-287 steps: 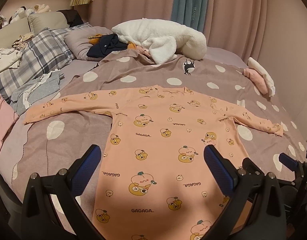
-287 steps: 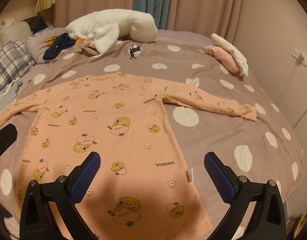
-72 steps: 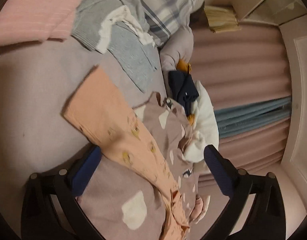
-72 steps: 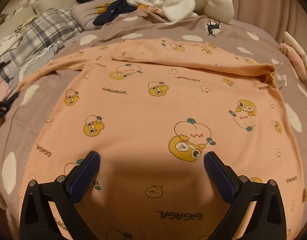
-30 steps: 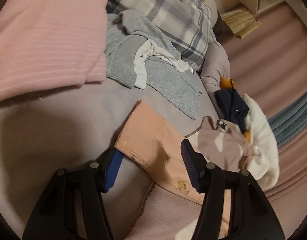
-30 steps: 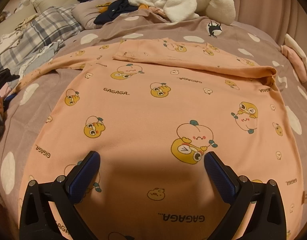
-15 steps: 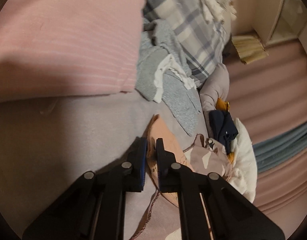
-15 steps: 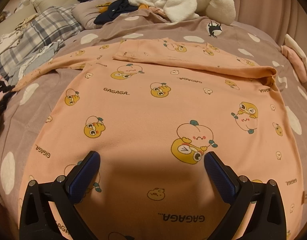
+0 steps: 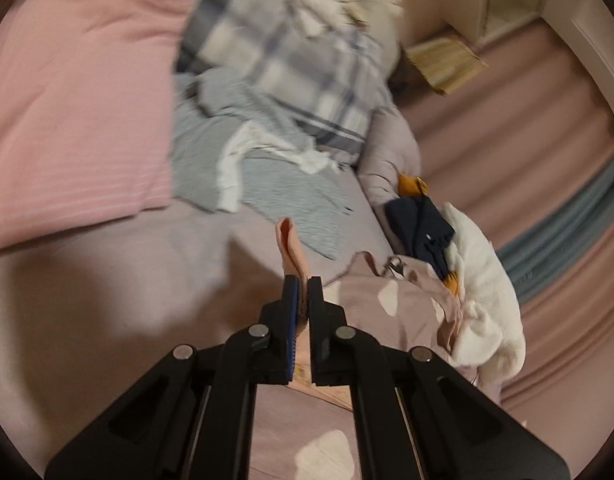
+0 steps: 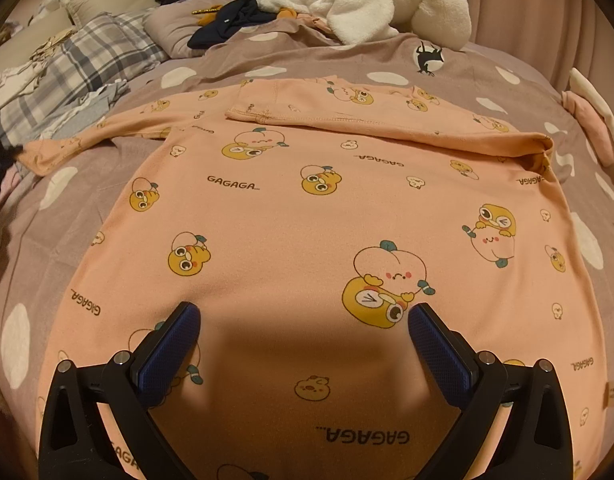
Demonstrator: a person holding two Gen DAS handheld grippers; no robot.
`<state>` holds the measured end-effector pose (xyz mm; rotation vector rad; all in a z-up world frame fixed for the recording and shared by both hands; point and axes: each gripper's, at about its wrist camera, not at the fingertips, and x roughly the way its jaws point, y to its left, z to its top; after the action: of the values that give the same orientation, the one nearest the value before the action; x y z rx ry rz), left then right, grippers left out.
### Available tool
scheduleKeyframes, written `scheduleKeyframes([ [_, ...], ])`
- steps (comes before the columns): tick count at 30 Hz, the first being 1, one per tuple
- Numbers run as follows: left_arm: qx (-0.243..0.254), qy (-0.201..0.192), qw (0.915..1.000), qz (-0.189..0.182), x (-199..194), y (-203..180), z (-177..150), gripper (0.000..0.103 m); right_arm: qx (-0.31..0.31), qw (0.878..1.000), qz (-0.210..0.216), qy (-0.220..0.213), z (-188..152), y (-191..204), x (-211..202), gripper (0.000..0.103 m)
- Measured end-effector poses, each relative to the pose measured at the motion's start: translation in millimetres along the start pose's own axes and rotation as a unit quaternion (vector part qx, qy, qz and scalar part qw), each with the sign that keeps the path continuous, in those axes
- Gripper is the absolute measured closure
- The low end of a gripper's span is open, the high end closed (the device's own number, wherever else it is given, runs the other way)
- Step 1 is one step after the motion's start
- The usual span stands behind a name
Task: Fold small clothes
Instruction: 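Grasp the sleeve cuff with the left gripper and fold it across the body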
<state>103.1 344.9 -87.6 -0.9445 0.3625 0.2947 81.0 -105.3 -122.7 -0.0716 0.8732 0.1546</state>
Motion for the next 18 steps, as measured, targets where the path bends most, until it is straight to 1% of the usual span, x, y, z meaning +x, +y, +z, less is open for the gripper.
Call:
scheduleKeyframes([
  [3, 0.014, -0.014, 0.9997, -0.016, -7.7, -15.0, -6.5, 0.101, 0.0, 1.0, 0.0, 0.0, 0.0, -0.2, 0.2, 0.0],
  [8, 0.05, -0.011, 0.9977, -0.045, -17.7, -49.8, -17.1, 0.101, 0.001, 1.0, 0.004, -0.006, -0.3, 0.3, -3.7, 0.0],
  [12, 0.069, -0.019, 0.9951, -0.068, -23.6, -78.1, -37.3, 0.101, -0.009, 0.999, 0.031, -0.013, -0.9, -1.4, -13.8, 0.0],
  [13, 0.08, -0.013, 0.9943, -0.069, -21.9, -88.4, -45.2, 0.101, -0.012, 0.999, 0.032, -0.011, -1.2, -2.2, -15.5, 0.0],
  [15, 0.101, 0.002, 0.9923, -0.071, -16.6, -110.0, -60.6, 0.101, -0.019, 1.0, 0.022, -0.012, -1.7, -5.9, -21.3, 0.0],
  [16, 0.11, 0.007, 0.9909, -0.078, -14.6, -120.1, -68.6, 0.101, -0.022, 0.999, 0.017, -0.018, -2.3, -8.7, -26.4, 0.0],
  [18, 0.128, 0.03, 0.9857, -0.105, -10.2, -143.0, -88.2, 0.1, -0.027, 0.999, 0.014, -0.032, -3.7, -14.8, -35.6, 0.0],
])
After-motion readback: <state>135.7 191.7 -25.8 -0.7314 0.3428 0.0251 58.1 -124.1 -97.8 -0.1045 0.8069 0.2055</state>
